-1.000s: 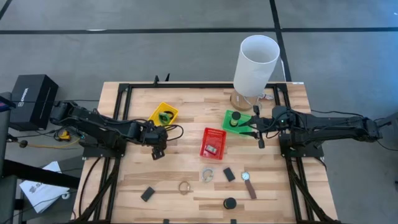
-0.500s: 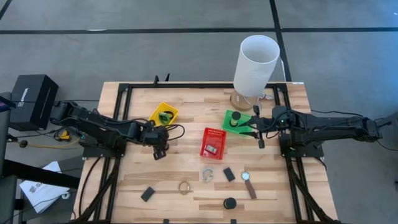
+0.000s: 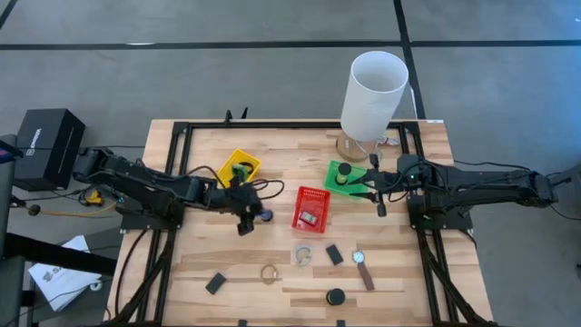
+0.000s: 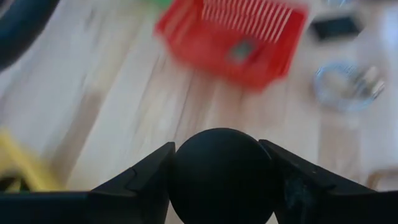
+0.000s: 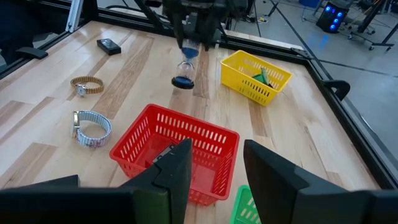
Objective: Pick & Place Office items
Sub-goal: Put the top left black hourglass into the green bin
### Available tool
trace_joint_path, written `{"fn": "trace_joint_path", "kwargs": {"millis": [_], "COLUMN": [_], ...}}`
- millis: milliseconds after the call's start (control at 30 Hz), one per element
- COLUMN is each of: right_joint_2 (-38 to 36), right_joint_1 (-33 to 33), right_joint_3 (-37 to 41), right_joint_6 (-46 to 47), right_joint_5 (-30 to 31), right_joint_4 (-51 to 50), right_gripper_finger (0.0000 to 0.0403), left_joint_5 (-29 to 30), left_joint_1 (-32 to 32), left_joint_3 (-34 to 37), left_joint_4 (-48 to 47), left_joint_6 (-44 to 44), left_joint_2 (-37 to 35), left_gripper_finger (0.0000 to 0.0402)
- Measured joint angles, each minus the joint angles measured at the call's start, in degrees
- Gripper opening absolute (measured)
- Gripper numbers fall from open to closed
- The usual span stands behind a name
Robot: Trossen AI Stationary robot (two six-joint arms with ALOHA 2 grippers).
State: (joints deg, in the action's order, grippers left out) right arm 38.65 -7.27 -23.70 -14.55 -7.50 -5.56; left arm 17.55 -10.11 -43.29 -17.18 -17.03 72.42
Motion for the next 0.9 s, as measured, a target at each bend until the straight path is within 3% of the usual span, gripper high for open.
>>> {"fn": "trace_joint_path", "kwargs": {"millis": [300, 500, 900], "right_joint_2": [0.00, -0.02, -0.02], "right_joint_1": [-0.01, -0.01, 0.00], "right_joint_3": [0.00, 0.00, 0.02], "right_joint_6": [-0.02, -0.91, -0.91], "right_joint_5": [0.00, 0.02, 0.02], "right_joint_4": [0.20, 2.60, 2.71], "right_gripper_finger": [0.0137, 0.0137, 0.0137], "left_joint_5": [-0.44, -8.31, -19.31], "left_joint_1": [0.44, 2.97, 5.29], "left_joint_3": [0.00, 0.00, -9.17], "left_joint_4": [22.11, 35.11, 36.44], "left_joint_6": [15.01, 18.57, 20.91], "left_joint_2": [0.16, 2.96, 16.38], "left_gripper_finger": [0.0214, 0.0203, 0.0203]}}
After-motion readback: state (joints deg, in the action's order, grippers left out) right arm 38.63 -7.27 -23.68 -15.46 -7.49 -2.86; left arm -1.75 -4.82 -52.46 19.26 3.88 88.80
